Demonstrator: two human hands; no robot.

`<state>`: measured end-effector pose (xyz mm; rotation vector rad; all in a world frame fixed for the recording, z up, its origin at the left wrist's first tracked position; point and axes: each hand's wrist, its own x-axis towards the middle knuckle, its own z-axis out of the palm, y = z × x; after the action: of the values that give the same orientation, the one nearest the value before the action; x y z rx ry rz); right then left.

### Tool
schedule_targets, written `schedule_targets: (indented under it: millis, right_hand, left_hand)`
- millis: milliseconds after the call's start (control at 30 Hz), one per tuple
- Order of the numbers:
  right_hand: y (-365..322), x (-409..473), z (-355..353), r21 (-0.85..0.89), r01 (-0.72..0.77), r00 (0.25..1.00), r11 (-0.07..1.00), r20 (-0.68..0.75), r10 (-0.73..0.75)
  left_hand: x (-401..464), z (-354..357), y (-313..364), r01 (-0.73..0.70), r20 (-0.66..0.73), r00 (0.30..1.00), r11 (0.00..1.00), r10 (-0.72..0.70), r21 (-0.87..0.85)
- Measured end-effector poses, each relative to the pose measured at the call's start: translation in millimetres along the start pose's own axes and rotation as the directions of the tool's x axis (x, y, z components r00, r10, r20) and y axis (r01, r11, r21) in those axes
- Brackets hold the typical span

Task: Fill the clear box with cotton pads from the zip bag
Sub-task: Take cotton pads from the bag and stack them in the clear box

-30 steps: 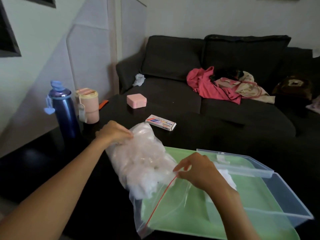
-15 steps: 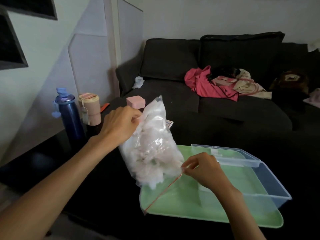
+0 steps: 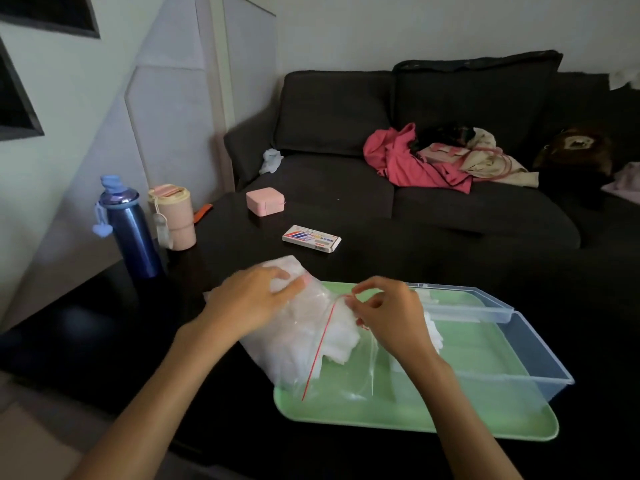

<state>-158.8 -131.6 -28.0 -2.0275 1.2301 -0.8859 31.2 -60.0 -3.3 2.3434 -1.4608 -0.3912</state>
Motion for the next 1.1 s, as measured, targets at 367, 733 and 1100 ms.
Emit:
schedule_targets:
  millis: [367,733,1100]
  right_hand:
    - [-3,-5,14,-0.21,0.169,0.967,0.963,0.223,-0.121]
    - [1,-7,22,-0.115,0.236,0.93,0.965,0.313,-0.19]
    - [2,-14,20,-0.415,0.301,0.953,0.859,0.165,-0.254]
  left_hand:
    - [-28,37,-40,0.02,-0.142,0.983,0.839,-0.116,-0.544]
    - [-17,45,-39,0.033,-0.104,0.97,0.54,-0.221,-0.841]
    - [-22,57,-21,-0.281,-0.591,0.778,0.959,0.213,-0.024]
